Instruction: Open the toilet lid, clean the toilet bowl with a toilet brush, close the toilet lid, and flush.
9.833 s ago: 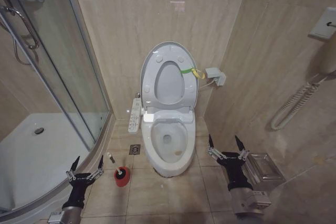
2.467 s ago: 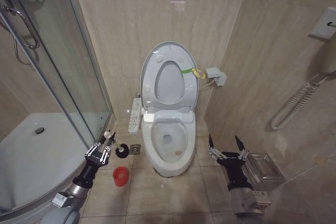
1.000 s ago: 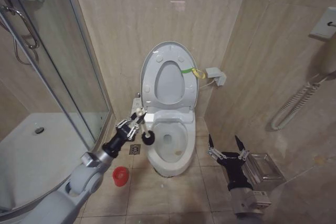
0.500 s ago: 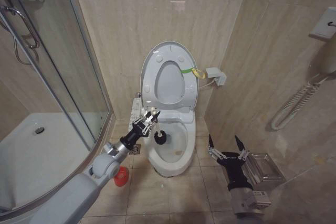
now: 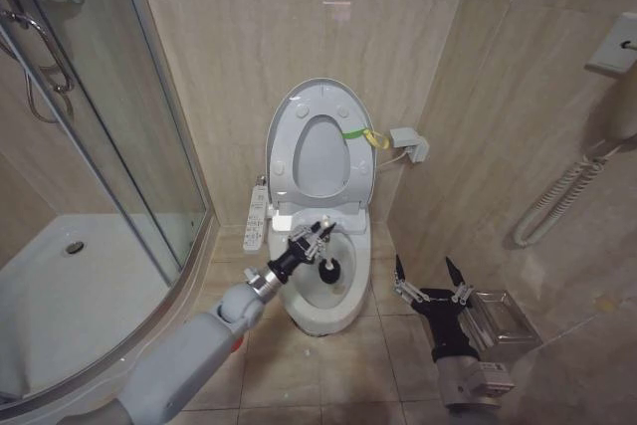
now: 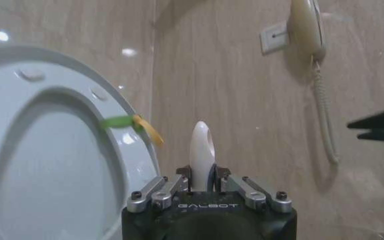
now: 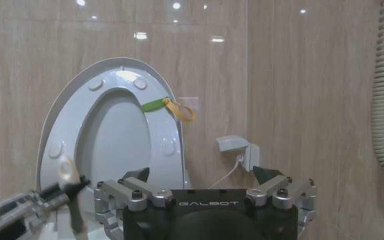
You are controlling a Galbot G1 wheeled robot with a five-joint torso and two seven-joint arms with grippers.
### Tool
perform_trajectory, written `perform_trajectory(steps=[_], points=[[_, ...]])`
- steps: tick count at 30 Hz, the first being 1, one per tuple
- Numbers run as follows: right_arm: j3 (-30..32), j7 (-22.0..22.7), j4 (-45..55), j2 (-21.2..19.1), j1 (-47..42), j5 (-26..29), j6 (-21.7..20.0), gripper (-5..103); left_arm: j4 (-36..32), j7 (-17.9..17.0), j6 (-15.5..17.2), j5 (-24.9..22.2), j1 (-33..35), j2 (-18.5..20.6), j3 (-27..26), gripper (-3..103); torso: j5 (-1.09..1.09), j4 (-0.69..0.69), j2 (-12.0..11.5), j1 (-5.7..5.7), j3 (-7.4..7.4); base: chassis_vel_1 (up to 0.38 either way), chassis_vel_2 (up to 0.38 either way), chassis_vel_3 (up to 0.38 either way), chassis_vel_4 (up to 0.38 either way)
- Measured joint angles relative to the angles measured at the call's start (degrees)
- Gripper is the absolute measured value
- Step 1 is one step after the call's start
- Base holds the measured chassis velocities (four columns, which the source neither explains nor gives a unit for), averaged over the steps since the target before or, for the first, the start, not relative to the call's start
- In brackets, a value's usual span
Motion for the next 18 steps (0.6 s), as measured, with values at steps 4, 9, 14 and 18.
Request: perform_trajectory(steps=[4,9,14,18], points=[[0.0,0.0,0.0,0.0,0.0,0.0,0.0,100,2.61,0.21,-0.45,0.26,-0.89,-1.52,1.65,22,0.0,0.0,0.0,0.0,0.0,0.0,0.0,0.0,0.0],[0.0,0.0,0.0,0.0,0.0,0.0,0.0,100,5.98,1.09,-1.33,0.36,-1.87,-2.49,2.25,22,0.0,0.01,0.0,0.0,0.0,0.0,0.0,0.0,0.0],[0.0,0.0,0.0,0.0,0.0,0.0,0.0,100,9.33,1.73,-2.11,0.45,-2.75,-3.48,2.68,22,0.0,0.01,0.0,0.0,0.0,0.0,0.0,0.0,0.0],[0.0,0.0,0.0,0.0,0.0,0.0,0.0,100,13.57,2.07,-2.85,1.71,-4.25,-4.94,3.77,22,0.0,0.0,0.0,0.0,0.0,0.0,0.0,0.0,0.0]])
